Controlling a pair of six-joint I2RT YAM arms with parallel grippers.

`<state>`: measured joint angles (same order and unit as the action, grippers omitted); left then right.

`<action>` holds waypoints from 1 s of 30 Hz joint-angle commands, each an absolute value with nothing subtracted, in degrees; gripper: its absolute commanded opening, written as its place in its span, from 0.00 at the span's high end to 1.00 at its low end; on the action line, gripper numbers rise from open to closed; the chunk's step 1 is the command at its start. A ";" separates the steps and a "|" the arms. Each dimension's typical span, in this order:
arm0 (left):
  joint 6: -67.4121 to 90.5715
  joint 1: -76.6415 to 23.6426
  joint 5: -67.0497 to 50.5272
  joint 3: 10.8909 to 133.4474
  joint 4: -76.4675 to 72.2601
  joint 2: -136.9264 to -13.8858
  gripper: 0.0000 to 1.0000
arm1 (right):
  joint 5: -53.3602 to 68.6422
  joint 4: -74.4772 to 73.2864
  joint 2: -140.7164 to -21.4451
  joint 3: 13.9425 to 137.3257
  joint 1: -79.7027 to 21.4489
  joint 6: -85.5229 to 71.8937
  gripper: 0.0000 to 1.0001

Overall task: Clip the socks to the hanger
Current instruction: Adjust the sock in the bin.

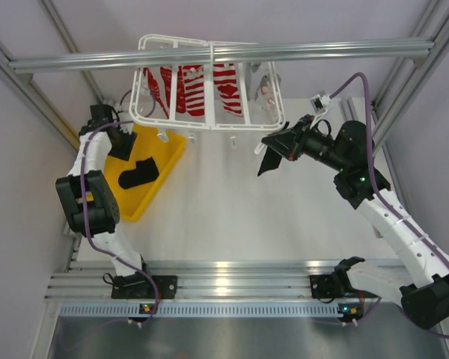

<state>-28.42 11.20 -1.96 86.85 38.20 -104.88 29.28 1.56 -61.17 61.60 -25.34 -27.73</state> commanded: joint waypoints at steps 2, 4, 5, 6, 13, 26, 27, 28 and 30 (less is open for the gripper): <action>-34.88 15.38 -7.28 85.43 43.84 -102.82 0.45 | 30.41 2.28 -60.91 62.67 -24.70 -28.12 1.00; -37.70 15.47 -7.64 84.29 43.86 -103.88 0.45 | 30.59 2.55 -61.35 62.93 -24.78 -28.30 1.00; -39.01 15.38 -8.69 83.68 43.07 -104.15 0.45 | 30.67 2.55 -61.35 62.93 -24.70 -28.30 1.00; -40.33 15.38 -8.61 82.28 41.94 -104.50 0.45 | 30.67 2.46 -61.35 63.10 -24.70 -28.30 1.00; -41.04 15.47 -9.67 81.83 39.99 -110.47 0.45 | 30.24 1.50 -60.38 62.84 -24.61 -27.42 1.00; -40.17 16.70 -5.71 76.46 35.93 -111.45 0.93 | 30.23 0.70 -60.82 63.98 -24.61 -27.25 1.00; -37.90 17.83 -6.67 76.64 36.73 -110.75 1.00 | 30.23 0.70 -60.91 64.07 -24.61 -27.33 1.00; -36.58 18.71 -10.16 76.99 37.78 -108.65 1.00 | 30.23 0.79 -60.91 64.07 -24.61 -27.51 1.00; -32.88 21.35 -13.87 77.61 40.77 -104.27 1.00 | 30.23 0.97 -60.65 63.99 -24.61 -27.95 1.00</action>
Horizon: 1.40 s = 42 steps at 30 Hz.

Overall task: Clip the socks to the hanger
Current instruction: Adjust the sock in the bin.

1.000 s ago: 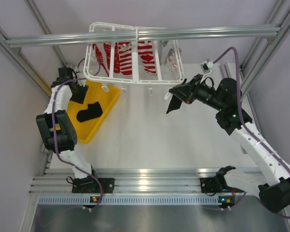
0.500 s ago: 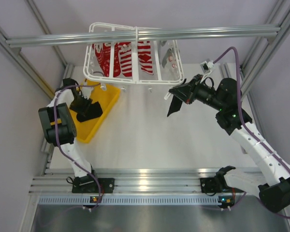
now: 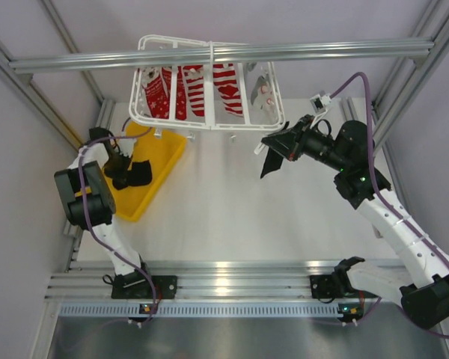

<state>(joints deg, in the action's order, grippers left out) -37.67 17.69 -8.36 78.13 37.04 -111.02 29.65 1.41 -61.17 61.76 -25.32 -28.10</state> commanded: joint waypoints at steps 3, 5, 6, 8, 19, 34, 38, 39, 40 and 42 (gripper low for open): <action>-28.14 24.43 -18.27 76.82 42.44 -97.33 1.00 | 30.15 1.05 -60.12 63.90 -24.70 -28.12 1.00; -24.98 26.44 -21.25 76.03 43.24 -93.88 1.00 | 30.15 0.79 -60.12 63.90 -24.61 -28.21 1.00; -24.27 26.89 -22.31 75.59 43.85 -90.39 1.00 | 30.23 0.88 -59.94 63.98 -24.70 -28.21 1.00; -22.34 27.16 -24.07 74.45 44.21 -86.77 1.00 | 30.23 0.88 -59.94 63.98 -24.61 -28.30 1.00; -10.38 25.66 -29.26 78.20 38.94 -86.56 1.00 | 30.50 2.20 -60.73 64.25 -24.61 -28.65 1.00; 11.86 19.78 -34.27 81.05 7.75 -89.31 1.00 | 30.50 2.11 -61.79 64.42 -24.61 -28.48 1.00; 6.52 19.69 -30.26 78.22 11.41 -89.90 1.00 | 30.24 1.76 -61.44 63.90 -24.61 -28.12 1.00; 4.42 19.69 -28.41 77.27 12.47 -90.70 1.00 | 30.23 1.76 -61.44 63.81 -24.61 -28.12 1.00; 0.48 19.77 -26.65 76.12 13.35 -91.57 1.00 | 30.23 2.28 -61.52 63.63 -24.61 -28.39 1.00; -10.87 19.78 -22.07 72.95 15.56 -96.42 1.00 | 30.50 3.34 -62.05 63.11 -24.61 -29.18 1.00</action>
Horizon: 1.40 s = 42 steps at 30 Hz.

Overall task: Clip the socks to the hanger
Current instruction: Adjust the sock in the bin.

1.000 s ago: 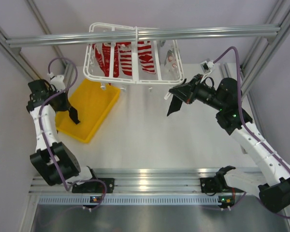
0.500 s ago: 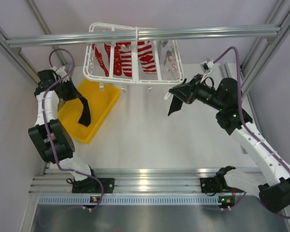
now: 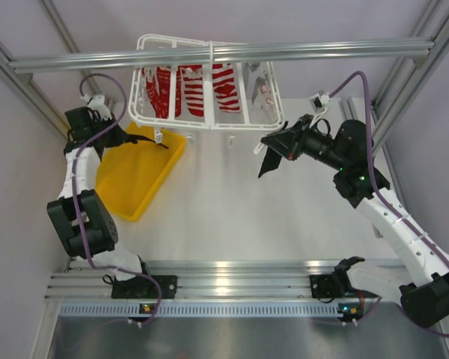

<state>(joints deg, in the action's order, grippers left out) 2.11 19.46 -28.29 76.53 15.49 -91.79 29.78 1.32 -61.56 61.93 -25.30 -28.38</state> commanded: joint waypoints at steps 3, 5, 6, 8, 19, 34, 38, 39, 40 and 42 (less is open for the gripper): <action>-16.51 19.95 -18.82 74.87 25.20 -101.59 1.00 | 30.32 2.73 -61.88 63.72 -24.61 -28.92 1.00; -19.86 20.74 -17.41 74.27 27.67 -102.13 1.00 | 30.06 2.03 -61.61 63.90 -24.61 -28.48 1.00; -22.04 21.00 -17.23 73.31 28.12 -101.87 1.00 | 29.97 1.93 -61.61 63.98 -24.61 -28.30 1.00; -24.07 21.09 -15.56 72.78 29.79 -100.56 1.00 | 29.88 1.76 -61.52 63.98 -24.61 -28.30 1.00; -35.76 22.41 -5.81 69.88 38.94 -97.65 1.00 | 29.71 0.88 -61.17 64.51 -24.61 -28.13 1.00; -37.89 26.02 -27.84 78.66 46.33 -96.42 0.42 | 30.67 1.85 -62.40 64.86 -24.61 -27.86 1.00; -36.74 24.09 -35.14 77.26 40.18 -96.94 0.39 | 30.76 1.76 -63.02 65.13 -24.70 -27.95 1.00; -37.09 22.95 -35.16 76.99 37.73 -97.20 0.39 | 30.76 1.76 -63.19 65.13 -24.61 -27.95 1.00; -37.26 22.16 -34.98 76.91 37.01 -98.08 0.39 | 30.76 1.76 -63.37 65.21 -24.61 -27.95 1.00; -37.10 20.05 -33.93 76.90 35.08 -100.01 0.39 | 30.76 1.76 -63.46 65.21 -24.70 -27.95 1.00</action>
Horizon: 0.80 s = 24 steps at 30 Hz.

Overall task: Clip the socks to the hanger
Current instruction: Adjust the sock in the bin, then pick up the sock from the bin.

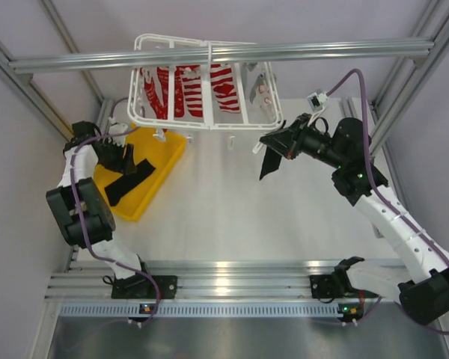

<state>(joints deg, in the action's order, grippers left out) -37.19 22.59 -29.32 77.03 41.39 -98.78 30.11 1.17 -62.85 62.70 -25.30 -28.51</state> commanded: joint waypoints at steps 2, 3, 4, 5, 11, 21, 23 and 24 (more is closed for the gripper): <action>-35.08 18.20 -31.65 77.43 31.13 -101.42 0.39 | 30.67 1.93 -63.72 65.22 -24.70 -28.12 1.00; -34.72 17.67 -30.60 77.95 30.42 -103.34 0.39 | 30.67 2.11 -63.81 65.21 -24.61 -28.12 1.00; -34.46 17.14 -29.89 79.18 29.80 -104.32 0.39 | 30.67 2.11 -63.98 65.21 -24.61 -28.21 1.00; -34.71 16.09 -28.75 79.89 29.79 -105.20 0.39 | 30.76 2.02 -63.90 65.21 -24.61 -28.21 1.00; -35.86 14.94 -24.79 82.70 28.83 -111.52 0.39 | 30.50 1.23 -63.63 65.30 -24.43 -27.16 1.00; -38.85 14.85 -21.44 81.48 26.81 -114.61 0.43 | 30.85 1.14 -63.81 65.39 -24.35 -27.16 1.00; -39.11 14.59 -21.10 80.25 26.02 -114.61 0.43 | 30.85 1.23 -63.72 65.30 -24.35 -27.16 1.00; -39.20 14.59 -21.09 79.90 25.41 -114.44 0.42 | 30.76 1.14 -63.63 65.22 -24.35 -27.16 1.00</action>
<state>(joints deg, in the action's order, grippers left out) -37.56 14.68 -21.32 80.75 28.91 -114.85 30.13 1.13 -63.44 62.72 -25.21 -28.05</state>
